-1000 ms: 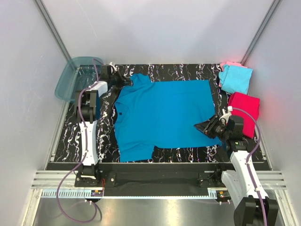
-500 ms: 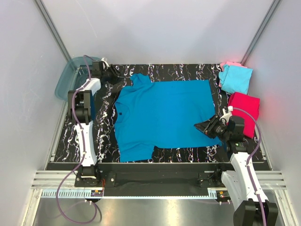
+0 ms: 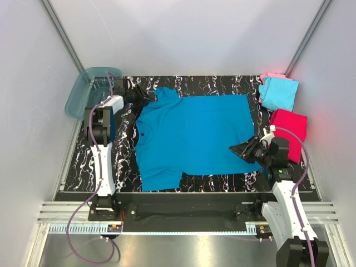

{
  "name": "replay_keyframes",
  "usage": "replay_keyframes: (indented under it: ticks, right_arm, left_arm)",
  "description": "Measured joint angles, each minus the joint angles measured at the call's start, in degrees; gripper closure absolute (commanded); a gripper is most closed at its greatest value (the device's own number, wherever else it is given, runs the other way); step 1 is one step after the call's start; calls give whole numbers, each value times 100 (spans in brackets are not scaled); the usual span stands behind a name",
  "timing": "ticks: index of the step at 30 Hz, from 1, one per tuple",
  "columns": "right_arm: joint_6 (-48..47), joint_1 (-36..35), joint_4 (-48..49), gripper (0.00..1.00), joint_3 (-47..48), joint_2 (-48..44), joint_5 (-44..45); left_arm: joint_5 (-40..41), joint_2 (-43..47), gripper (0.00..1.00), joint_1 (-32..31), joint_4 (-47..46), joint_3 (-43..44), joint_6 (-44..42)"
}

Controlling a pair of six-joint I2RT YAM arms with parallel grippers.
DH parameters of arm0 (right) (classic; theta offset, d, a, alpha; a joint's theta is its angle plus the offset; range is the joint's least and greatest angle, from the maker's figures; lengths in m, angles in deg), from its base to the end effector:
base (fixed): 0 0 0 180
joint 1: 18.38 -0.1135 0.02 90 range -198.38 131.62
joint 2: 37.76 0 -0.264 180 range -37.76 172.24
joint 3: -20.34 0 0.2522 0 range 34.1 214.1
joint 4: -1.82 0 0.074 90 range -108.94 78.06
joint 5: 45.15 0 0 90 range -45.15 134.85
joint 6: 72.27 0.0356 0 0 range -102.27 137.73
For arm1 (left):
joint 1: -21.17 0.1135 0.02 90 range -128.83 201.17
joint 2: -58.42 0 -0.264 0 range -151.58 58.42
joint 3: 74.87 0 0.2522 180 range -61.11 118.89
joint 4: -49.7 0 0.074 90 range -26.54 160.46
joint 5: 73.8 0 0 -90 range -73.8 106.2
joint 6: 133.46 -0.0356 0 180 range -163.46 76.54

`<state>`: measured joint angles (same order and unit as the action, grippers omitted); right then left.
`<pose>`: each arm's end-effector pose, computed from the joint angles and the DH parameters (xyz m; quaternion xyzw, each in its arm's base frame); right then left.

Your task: Fold and stack the t-shirts

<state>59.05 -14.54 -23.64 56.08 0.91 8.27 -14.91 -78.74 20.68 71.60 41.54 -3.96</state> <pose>0.1571 0.0107 0.2168 0.1647 0.8147 0.4115 0.3739 0.5261 -0.0229 0.1329 -0.1931 0.8676 -0.3631 0.2795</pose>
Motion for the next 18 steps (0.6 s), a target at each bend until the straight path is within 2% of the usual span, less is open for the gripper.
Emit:
replay_keyframes:
  ticks: [9,11,13,18]
  right_arm:
    - [50,-4,7,67,0,-70,-15]
    - [52,-4,7,67,0,-81,-15]
    - [55,-4,7,67,0,-81,-15]
    - [57,-7,7,67,0,-107,-15]
  left_arm:
    - [-42,-9,57,-184,52,-2,-4]
    - [-46,-9,64,-212,92,4,-7]
    - [-48,-22,77,-240,155,9,-22]
    - [-109,-94,75,-343,319,103,-101]
